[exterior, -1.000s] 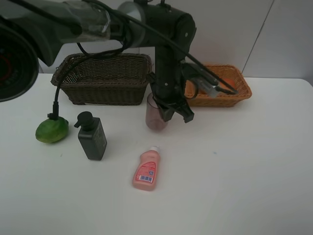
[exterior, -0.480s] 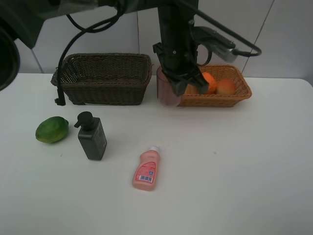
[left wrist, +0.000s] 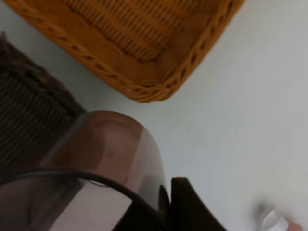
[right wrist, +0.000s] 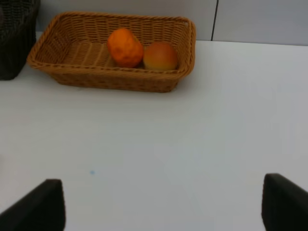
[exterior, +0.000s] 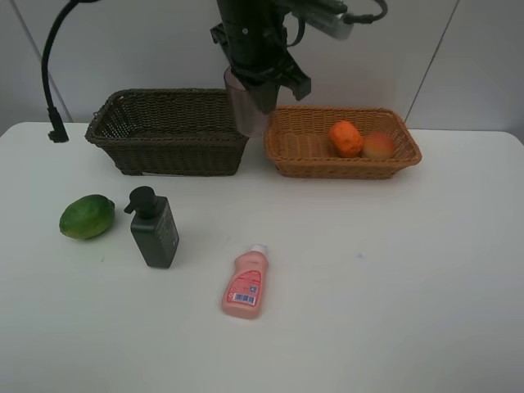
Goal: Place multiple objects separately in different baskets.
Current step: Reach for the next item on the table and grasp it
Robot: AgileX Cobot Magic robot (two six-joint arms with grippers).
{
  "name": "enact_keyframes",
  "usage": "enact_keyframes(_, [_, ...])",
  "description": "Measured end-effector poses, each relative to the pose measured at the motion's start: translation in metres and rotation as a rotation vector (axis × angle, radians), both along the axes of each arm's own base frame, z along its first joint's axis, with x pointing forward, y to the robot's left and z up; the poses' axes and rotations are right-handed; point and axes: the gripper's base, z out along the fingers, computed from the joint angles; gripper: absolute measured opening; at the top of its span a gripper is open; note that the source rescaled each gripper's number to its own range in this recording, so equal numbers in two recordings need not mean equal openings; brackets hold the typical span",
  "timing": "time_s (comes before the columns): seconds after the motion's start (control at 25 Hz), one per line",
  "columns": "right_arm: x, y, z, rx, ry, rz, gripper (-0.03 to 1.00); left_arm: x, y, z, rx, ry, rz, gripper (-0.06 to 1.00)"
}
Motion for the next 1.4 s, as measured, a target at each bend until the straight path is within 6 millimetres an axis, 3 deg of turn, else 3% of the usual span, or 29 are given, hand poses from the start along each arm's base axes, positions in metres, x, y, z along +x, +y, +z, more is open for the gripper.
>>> enact_keyframes(0.12, [0.0,0.0,0.0,0.0,0.0,0.0,0.66,0.016,0.028,0.009,-0.01,-0.015,0.066,0.0])
enact_keyframes(0.48, [0.0,0.0,0.0,0.0,0.0,0.0,0.66,0.055,0.105,0.008,-0.008,-0.014,0.249,0.0])
enact_keyframes(0.8, [0.0,0.0,0.0,0.0,0.0,0.0,0.66,0.068,0.16,-0.018,0.034,0.067,0.366,0.0])
enact_keyframes(1.4, [0.0,0.0,0.0,0.0,0.0,0.0,0.66,0.086,0.186,-0.057,0.041,0.124,0.41,0.0])
